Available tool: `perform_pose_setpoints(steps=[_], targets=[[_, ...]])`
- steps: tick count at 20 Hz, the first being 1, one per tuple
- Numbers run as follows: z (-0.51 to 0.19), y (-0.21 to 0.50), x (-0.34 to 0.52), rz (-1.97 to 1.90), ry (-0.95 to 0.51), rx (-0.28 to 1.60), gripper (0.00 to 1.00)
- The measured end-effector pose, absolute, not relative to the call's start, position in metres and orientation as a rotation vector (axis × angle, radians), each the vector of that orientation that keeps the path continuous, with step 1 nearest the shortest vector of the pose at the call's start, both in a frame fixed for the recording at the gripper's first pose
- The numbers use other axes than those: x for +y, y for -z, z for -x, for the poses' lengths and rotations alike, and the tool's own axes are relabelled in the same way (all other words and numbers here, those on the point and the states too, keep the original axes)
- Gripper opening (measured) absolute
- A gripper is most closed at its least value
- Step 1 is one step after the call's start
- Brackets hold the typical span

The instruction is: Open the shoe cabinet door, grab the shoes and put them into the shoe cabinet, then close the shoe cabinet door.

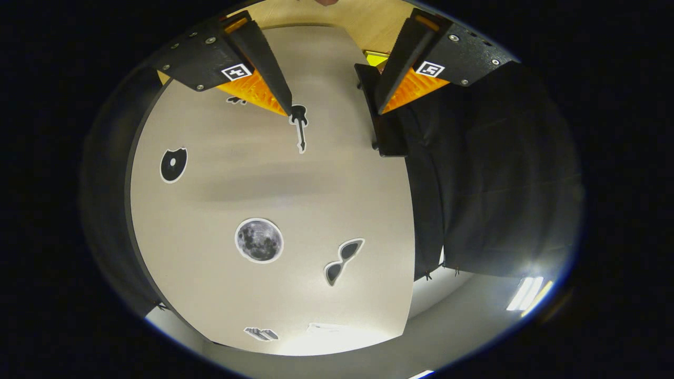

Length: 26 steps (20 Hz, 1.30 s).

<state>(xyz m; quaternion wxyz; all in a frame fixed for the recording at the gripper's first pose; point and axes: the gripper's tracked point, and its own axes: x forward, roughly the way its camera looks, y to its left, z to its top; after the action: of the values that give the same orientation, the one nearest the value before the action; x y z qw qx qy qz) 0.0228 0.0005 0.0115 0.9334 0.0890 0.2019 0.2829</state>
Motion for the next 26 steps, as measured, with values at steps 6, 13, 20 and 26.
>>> perform_pose_setpoints(steps=[6,13,20,26], targets=[[-0.029,-0.015,0.002,-0.089,-0.559,0.391,0.97],[-0.034,-0.045,-0.006,-0.096,-0.534,0.331,0.97],[-0.012,-0.091,-0.057,-0.104,-0.487,0.267,0.97],[0.009,-0.114,-0.109,-0.132,-0.426,0.259,0.97]])
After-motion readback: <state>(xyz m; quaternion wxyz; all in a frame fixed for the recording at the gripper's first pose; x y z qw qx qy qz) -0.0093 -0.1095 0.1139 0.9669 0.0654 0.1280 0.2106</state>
